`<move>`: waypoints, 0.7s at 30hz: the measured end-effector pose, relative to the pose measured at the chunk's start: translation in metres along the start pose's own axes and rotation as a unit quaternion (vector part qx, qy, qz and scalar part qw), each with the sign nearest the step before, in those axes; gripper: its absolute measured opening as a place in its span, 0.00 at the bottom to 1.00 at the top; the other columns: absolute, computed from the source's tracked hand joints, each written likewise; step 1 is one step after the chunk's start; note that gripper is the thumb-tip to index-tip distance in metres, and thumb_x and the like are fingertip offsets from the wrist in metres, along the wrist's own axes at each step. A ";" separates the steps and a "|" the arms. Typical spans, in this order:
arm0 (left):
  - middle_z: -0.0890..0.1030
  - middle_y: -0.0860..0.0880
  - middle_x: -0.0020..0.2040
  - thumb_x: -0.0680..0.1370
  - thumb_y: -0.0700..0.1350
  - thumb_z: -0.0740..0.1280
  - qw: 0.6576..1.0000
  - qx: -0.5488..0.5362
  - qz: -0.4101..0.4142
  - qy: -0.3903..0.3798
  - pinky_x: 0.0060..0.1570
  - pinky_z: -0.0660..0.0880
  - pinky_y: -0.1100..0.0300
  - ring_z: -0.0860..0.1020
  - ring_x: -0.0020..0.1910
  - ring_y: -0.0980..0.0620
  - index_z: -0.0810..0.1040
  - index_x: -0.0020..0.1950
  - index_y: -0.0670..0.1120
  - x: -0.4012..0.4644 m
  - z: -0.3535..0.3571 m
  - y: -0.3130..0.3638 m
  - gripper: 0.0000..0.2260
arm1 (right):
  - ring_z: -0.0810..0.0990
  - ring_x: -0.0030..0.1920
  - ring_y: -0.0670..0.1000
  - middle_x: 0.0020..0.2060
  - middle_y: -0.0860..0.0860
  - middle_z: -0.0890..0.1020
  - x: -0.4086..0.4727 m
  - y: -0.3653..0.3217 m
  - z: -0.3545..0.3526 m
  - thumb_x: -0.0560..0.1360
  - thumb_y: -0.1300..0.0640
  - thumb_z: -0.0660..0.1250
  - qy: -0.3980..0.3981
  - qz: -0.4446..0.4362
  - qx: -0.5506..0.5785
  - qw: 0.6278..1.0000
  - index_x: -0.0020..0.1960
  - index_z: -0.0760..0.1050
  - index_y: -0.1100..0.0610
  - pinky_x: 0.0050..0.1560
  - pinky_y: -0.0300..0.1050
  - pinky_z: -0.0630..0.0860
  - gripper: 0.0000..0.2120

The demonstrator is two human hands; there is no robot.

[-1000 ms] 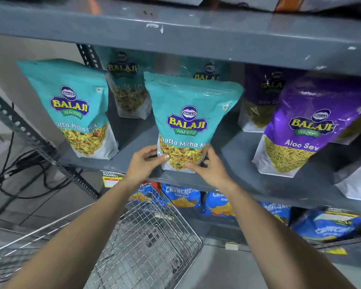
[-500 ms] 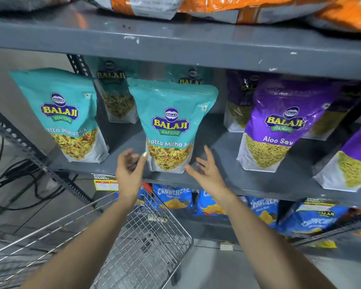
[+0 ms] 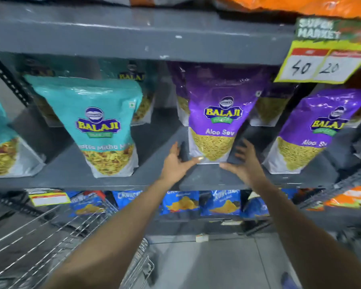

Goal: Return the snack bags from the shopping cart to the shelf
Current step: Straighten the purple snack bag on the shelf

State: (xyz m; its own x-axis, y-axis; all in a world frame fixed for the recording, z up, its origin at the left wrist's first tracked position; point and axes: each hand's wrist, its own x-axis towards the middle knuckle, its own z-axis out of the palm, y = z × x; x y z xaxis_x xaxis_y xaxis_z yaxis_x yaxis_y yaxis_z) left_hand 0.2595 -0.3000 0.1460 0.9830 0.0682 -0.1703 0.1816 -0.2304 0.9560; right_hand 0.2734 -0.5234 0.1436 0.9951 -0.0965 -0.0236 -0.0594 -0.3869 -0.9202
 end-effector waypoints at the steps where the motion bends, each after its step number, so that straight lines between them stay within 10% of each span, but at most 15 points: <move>1: 0.71 0.49 0.72 0.63 0.56 0.79 0.999 0.034 -0.002 -0.028 0.67 0.71 0.55 0.72 0.69 0.52 0.59 0.76 0.46 0.008 0.005 -0.002 0.48 | 0.75 0.59 0.48 0.63 0.52 0.73 0.010 -0.001 -0.001 0.58 0.63 0.81 -0.040 -0.006 -0.004 0.999 0.73 0.55 0.54 0.61 0.46 0.72 0.52; 6: 0.86 0.52 0.52 0.67 0.54 0.77 0.996 0.062 0.054 -0.019 0.53 0.77 0.60 0.83 0.52 0.54 0.80 0.55 0.48 0.018 0.018 -0.010 0.20 | 0.79 0.56 0.50 0.59 0.50 0.78 0.014 0.003 0.005 0.65 0.61 0.78 -0.067 -0.024 0.014 0.997 0.68 0.63 0.53 0.49 0.31 0.76 0.37; 13: 0.79 0.62 0.30 0.66 0.48 0.79 0.997 0.067 0.035 0.012 0.43 0.75 0.70 0.76 0.33 0.70 0.77 0.30 0.50 -0.006 0.017 -0.016 0.11 | 0.75 0.63 0.49 0.60 0.48 0.76 -0.018 0.020 0.001 0.66 0.51 0.76 -0.072 -0.044 0.035 0.996 0.61 0.66 0.43 0.68 0.50 0.71 0.28; 18: 0.86 0.44 0.44 0.61 0.58 0.78 0.998 0.045 0.052 0.014 0.54 0.80 0.49 0.79 0.41 0.56 0.84 0.44 0.44 -0.016 0.016 -0.018 0.21 | 0.74 0.64 0.49 0.60 0.48 0.77 -0.025 0.021 0.001 0.66 0.50 0.76 -0.074 -0.047 0.049 0.995 0.58 0.65 0.36 0.71 0.56 0.69 0.27; 21: 0.86 0.51 0.43 0.62 0.55 0.79 0.997 0.051 0.043 0.027 0.54 0.80 0.52 0.83 0.45 0.55 0.85 0.45 0.46 -0.022 0.016 -0.013 0.17 | 0.74 0.65 0.49 0.61 0.48 0.77 -0.026 0.016 0.000 0.66 0.50 0.76 -0.083 -0.043 0.049 0.994 0.60 0.65 0.40 0.71 0.56 0.68 0.27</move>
State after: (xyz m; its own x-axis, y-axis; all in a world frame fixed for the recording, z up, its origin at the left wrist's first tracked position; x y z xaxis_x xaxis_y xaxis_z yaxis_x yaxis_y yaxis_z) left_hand 0.2358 -0.3136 0.1335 0.9927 0.0956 -0.0740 0.1021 -0.3344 0.9369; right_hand 0.2469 -0.5273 0.1298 0.9960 0.0893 -0.0002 0.0263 -0.2958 -0.9549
